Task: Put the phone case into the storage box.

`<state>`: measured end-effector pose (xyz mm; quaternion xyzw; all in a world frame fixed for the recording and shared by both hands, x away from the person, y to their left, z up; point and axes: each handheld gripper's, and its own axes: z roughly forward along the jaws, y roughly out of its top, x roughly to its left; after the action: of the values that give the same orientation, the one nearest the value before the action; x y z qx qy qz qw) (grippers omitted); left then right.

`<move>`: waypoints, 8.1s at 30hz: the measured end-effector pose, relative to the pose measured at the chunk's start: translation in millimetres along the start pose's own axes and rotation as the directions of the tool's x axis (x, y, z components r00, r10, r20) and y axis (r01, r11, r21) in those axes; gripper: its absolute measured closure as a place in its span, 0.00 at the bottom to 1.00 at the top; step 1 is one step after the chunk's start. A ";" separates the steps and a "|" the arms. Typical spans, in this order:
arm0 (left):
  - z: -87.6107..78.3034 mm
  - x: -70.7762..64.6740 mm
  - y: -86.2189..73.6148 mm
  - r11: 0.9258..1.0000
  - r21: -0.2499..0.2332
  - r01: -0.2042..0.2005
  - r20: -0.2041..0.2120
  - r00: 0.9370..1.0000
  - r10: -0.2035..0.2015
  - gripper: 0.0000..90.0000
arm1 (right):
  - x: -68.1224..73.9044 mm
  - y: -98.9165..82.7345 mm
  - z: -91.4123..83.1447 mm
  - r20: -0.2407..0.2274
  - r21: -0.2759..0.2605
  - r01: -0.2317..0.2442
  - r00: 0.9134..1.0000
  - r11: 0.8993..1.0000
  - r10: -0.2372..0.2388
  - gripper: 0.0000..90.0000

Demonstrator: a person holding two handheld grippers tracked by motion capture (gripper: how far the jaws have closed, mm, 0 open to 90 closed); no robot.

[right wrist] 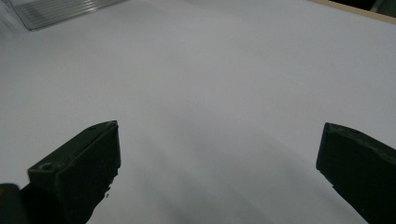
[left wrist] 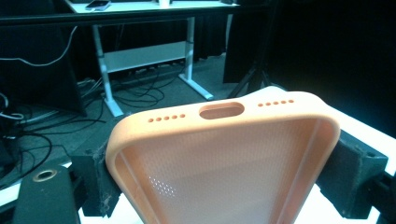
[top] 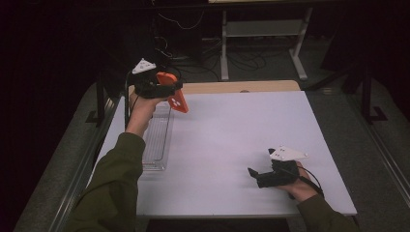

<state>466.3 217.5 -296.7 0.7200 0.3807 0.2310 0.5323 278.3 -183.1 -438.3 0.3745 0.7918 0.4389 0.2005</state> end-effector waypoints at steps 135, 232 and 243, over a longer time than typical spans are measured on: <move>53.2 61.8 -63.2 0.988 0.137 0.077 -0.429 0.903 -0.011 0.01 | 1.9 0.2 -0.1 -0.014 0.004 0.003 1.000 1.000 -0.003 0.00; -101.2 -57.6 -137.2 0.982 0.159 -0.104 0.239 0.969 0.064 0.00 | -3.2 27.3 -16.8 -0.108 -0.042 -0.003 0.994 0.999 -0.001 0.00; -99.9 -57.5 -148.3 0.981 0.161 -0.107 0.248 0.967 0.065 0.00 | -5.3 31.3 -16.5 -0.113 -0.057 0.003 0.994 0.998 -0.009 0.00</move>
<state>313.0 252.2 -399.6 0.8021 0.3001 0.1308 0.4994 284.1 -185.7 -403.1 0.3408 0.7902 0.4811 0.1673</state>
